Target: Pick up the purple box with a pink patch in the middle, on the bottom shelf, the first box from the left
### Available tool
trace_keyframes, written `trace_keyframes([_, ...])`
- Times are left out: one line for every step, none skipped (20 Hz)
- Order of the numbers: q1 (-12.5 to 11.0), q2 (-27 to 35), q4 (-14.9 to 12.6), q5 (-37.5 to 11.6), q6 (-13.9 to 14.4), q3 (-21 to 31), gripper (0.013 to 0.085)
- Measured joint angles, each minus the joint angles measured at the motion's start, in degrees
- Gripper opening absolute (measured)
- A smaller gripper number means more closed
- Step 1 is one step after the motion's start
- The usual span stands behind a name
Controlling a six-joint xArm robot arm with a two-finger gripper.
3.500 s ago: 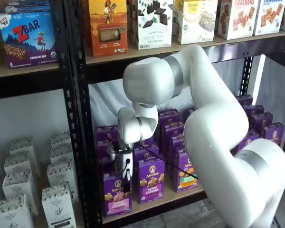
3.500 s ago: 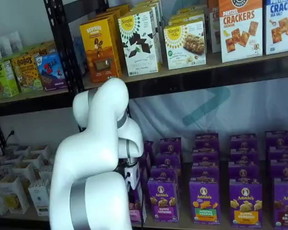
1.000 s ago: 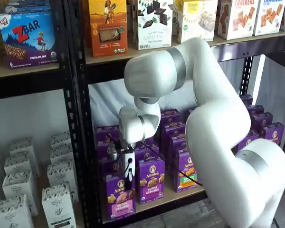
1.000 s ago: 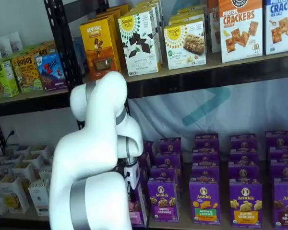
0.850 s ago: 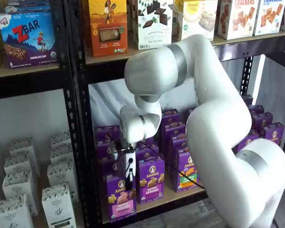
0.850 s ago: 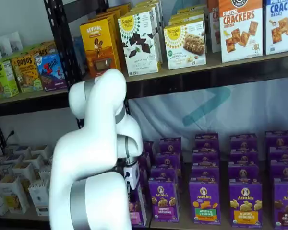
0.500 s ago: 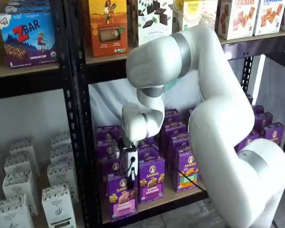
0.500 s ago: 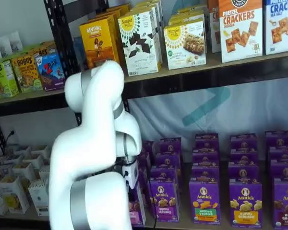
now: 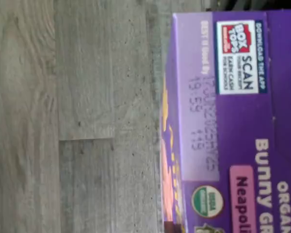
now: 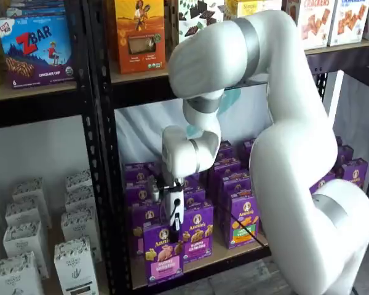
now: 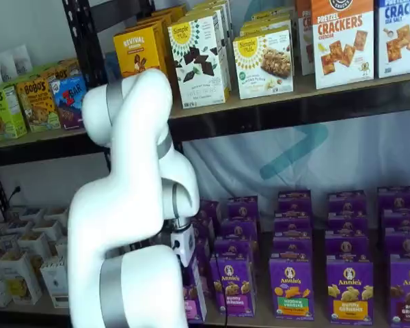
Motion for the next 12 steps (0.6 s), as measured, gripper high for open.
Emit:
trace_keyframes([0.05, -0.81, 0.3, -0.15, -0.24, 0.96, 0.033])
trace_keyframes([0.08, -1.42, 0.62, -0.2, -0.5, 1.65, 0.033])
trace_keyframes([0.1, -2.03, 0.93, -0.21, -0.78, 2.32, 0.033])
trace_keyframes([0.12, -2.84, 1.43, -0.15, -1.21, 3.13, 0.033])
trace_keyframes([0.13, -3.38, 1.75, -0.08, -1.51, 3.69, 0.033])
trace_keyframes([0.13, -3.9, 1.98, 0.03, -1.73, 4.18, 0.033])
trace_keyframes([0.1, -4.44, 2.2, 0.19, -1.96, 4.69, 0.033])
trace_keyframes([0.08, -4.86, 2.37, 0.32, -2.13, 5.05, 0.033])
trace_keyframes([0.05, -5.26, 2.52, 0.47, -2.28, 5.37, 0.033])
trace_keyframes([0.04, -5.57, 2.69, 0.52, -2.44, 5.65, 0.033])
trace_keyframes([0.03, -5.81, 2.82, 0.5, -2.57, 5.86, 0.033])
trace_keyframes([0.03, -6.02, 2.96, 0.45, -2.69, 6.06, 0.033])
